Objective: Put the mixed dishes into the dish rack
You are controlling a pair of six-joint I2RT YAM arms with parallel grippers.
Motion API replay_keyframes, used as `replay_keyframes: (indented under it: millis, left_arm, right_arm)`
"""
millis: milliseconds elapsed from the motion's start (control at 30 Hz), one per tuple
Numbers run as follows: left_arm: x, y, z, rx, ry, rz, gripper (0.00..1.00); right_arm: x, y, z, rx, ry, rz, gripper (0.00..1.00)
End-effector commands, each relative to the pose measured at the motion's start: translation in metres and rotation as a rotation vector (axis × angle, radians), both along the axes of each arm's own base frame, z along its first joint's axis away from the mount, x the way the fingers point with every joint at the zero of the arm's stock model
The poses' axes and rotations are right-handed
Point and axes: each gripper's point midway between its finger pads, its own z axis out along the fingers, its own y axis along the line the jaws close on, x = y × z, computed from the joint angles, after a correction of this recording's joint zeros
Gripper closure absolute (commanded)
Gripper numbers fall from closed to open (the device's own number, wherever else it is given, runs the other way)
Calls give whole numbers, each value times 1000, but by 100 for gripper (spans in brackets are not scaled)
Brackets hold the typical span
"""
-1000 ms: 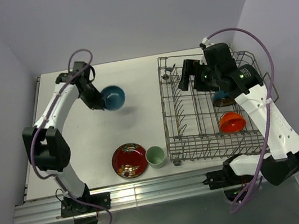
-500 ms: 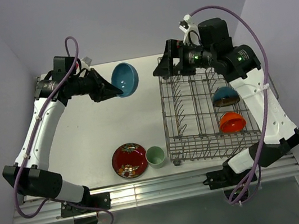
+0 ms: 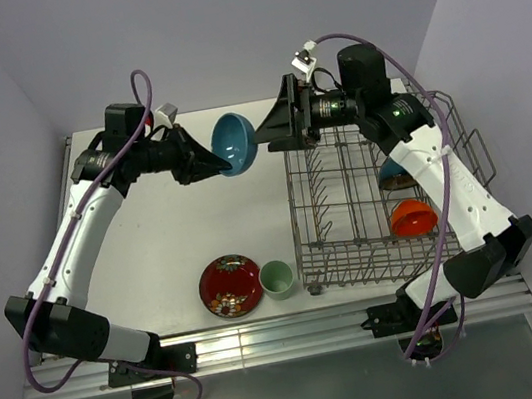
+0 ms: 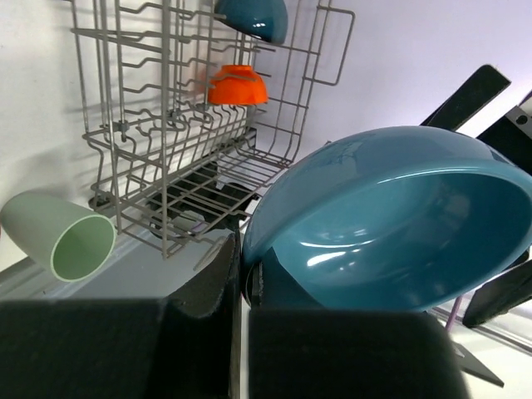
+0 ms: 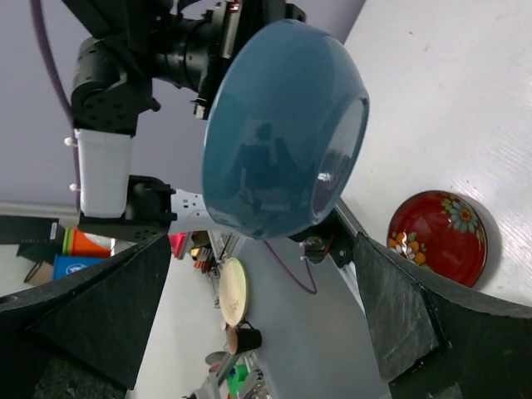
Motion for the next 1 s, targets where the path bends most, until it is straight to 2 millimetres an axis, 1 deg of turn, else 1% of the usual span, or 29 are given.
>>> replay_keyframes:
  millis: [0,133,300,367,433,533,600,667,700,733,800,867,967]
  left_arm:
    - [-8,-8,36,-78,-104,-51,100]
    - [-10,-12,32,-83,-95,-58,100]
    - [-11,-14,32,-86,-98,-63,100]
    - [-11,-15,32,-86,-95,-64,100]
    - [-11,-16,30,-80,-91,-62,100]
    - [-9,-18,26,-69,-85,-62,100]
    - [-10,-21,26,-60,-82,-73,100]
    - [-7,-24,28,-48,-94,-71,100]
    - [-9,-25,27,-38,-92,-75,100]
    - [-6,-26,29,-34,-99,-71,100]
    - [-5,-28,28,-26,-95,-70,100]
    - [-5,-28,28,-22,-96,-71,100]
    - [-5,-29,27,-21,-97,-69,100]
  right_arm:
    - [-14,5,32,101,-92,72,2]
    - [-12,8,38,136,-92,78,4]
    - [-5,12,35,145,-55,82,8]
    - [-5,12,35,148,-48,84,12]
    - [-6,13,37,158,-45,90,18]
    - [-6,14,32,155,-22,87,25]
    - [-6,14,26,140,-7,85,25]
    - [-4,15,23,124,-14,76,25]
    - [-4,15,20,115,-3,76,22]
    - [-5,17,22,113,-12,76,21]
    - [-4,17,19,97,-7,71,20]
    - [-3,18,21,86,-25,67,20]
    - [2,16,17,57,-21,35,23]
